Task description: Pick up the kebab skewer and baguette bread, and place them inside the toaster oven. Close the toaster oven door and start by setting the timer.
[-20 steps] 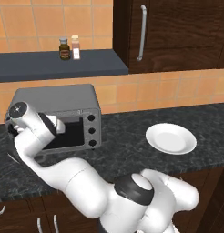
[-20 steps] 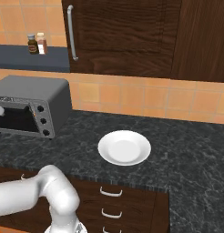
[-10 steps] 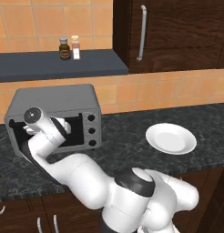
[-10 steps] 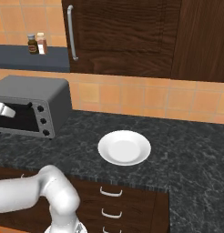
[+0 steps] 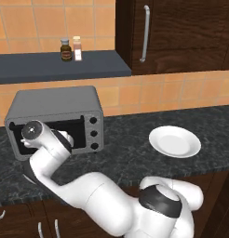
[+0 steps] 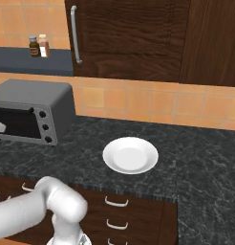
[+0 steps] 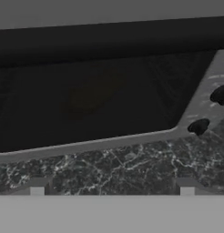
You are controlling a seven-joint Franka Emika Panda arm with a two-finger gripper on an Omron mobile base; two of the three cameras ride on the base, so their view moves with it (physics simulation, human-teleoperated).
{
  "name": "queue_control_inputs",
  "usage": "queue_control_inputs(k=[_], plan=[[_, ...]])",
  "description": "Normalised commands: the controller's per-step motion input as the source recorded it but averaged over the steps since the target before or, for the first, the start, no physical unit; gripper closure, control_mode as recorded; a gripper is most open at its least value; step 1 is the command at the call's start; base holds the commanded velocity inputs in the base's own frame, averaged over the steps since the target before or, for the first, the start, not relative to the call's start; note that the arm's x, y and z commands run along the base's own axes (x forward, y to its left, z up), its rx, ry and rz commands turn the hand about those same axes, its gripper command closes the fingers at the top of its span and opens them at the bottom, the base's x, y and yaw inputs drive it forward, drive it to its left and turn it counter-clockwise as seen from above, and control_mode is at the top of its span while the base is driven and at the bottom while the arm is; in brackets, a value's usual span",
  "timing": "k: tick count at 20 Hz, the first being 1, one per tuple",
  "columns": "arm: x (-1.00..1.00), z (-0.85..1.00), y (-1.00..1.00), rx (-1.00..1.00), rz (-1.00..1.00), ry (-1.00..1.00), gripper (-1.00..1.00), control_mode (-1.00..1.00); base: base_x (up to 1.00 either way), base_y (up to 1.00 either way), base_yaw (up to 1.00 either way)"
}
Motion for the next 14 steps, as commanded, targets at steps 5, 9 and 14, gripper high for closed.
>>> queue_control_inputs(k=[5,9,14], plan=[[-0.54,0.0,-0.31,0.0,0.0,-0.19,-1.0,-1.0,0.0,0.0,0.0],[-0.04,0.0,-0.44,0.0,0.01,-0.33,-1.0,-1.0,0.0,0.0,0.0],[-0.07,0.09,-0.48,-0.22,0.21,-0.09,-1.0,-1.0,0.0,0.0,0.0]])
